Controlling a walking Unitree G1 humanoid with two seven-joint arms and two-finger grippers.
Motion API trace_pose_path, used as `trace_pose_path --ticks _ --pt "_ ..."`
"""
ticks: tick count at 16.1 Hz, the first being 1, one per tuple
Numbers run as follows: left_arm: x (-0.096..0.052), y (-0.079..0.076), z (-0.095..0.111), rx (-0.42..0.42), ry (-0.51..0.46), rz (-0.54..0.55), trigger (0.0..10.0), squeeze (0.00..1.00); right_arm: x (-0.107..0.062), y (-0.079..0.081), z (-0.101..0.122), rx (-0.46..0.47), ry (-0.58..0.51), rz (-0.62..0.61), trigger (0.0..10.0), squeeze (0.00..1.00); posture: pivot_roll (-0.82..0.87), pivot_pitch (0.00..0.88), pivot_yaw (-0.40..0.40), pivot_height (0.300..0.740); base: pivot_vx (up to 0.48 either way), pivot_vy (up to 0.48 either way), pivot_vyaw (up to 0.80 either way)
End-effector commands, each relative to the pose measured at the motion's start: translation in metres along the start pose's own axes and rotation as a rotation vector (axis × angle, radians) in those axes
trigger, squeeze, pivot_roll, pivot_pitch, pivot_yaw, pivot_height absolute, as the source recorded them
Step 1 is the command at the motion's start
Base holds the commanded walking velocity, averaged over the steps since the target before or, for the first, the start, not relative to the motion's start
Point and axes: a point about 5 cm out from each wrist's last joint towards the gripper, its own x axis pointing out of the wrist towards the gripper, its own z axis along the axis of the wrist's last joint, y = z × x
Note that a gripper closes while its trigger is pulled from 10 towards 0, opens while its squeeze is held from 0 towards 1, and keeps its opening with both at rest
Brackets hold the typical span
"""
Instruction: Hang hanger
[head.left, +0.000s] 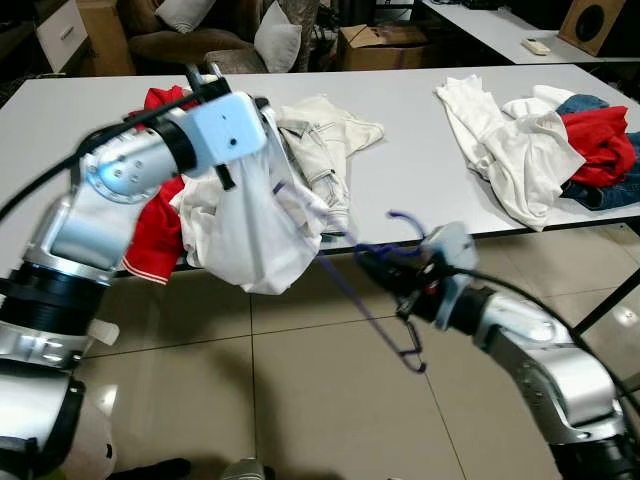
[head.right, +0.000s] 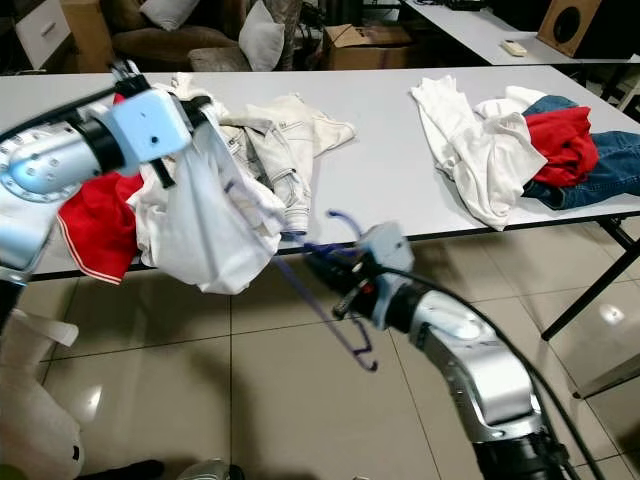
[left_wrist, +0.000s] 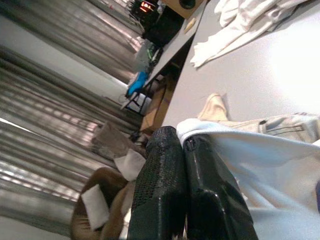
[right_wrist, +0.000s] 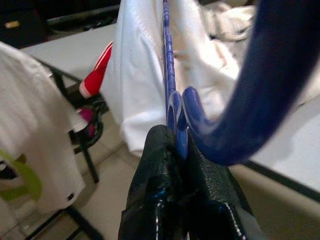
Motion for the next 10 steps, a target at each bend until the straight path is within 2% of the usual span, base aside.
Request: trace_pose_path --ticks 1,3,4,5,6,7,8,9,10 --pt "-0.001 0.0 0.006 -0.011 -0.027 -0.024 0.0 0.0 0.004 -0.003 0.001 -0.008 0.019 -0.012 10.0 0.0 -0.06 0.0 -0.025 0.74 0.0 0.0 0.0" --pt "-0.004 -0.004 0.011 -0.049 -0.047 -0.067 0.0 0.0 0.008 -0.009 0.001 -0.011 0.028 -0.058 10.0 0.0 -0.06 0.0 -0.027 0.74 0.0 0.0 0.0" --pt "-0.006 -0.005 0.009 -0.045 -0.034 -0.087 0.0 0.0 0.01 -0.016 0.003 -0.004 0.012 -0.122 10.0 0.0 -0.06 0.0 -0.028 0.74 0.0 0.0 0.0" --pt "-0.012 -0.004 0.005 -0.051 -0.007 -0.119 0.0 0.0 0.009 -0.036 0.008 0.016 -0.027 -0.278 10.0 0.0 -0.05 0.0 -0.028 0.74 0.0 0.0 0.0" --pt "-0.013 -0.003 0.003 -0.052 0.0 -0.125 0.0 0.0 0.008 -0.041 0.009 0.025 -0.04 -0.316 10.0 0.0 -0.06 0.0 -0.029 0.74 0.0 0.0 0.0" --pt "-0.017 -0.001 0.001 -0.055 0.008 -0.14 0.0 0.0 0.002 -0.058 0.017 0.082 -0.097 -0.415 10.0 0.0 -0.06 0.0 -0.03 0.74 0.0 0.0 0.0" --pt "-0.018 0.002 0.0 -0.05 0.011 -0.122 0.0 0.0 0.0 -0.062 0.02 0.102 -0.117 -0.435 10.0 0.0 -0.06 0.0 -0.03 0.74 0.0 0.0 0.0" --pt "-0.018 0.011 -0.003 -0.035 0.024 -0.07 0.0 0.0 -0.002 -0.068 0.025 0.114 -0.149 -0.456 10.0 0.0 -0.05 0.0 -0.033 0.74 0.0 0.0 0.0" --pt "-0.018 0.036 -0.007 0.006 0.054 0.073 0.0 0.0 -0.004 -0.078 0.038 0.14 -0.219 -0.483 10.0 0.0 -0.05 0.0 -0.036 0.74 0.0 0.0 0.0"
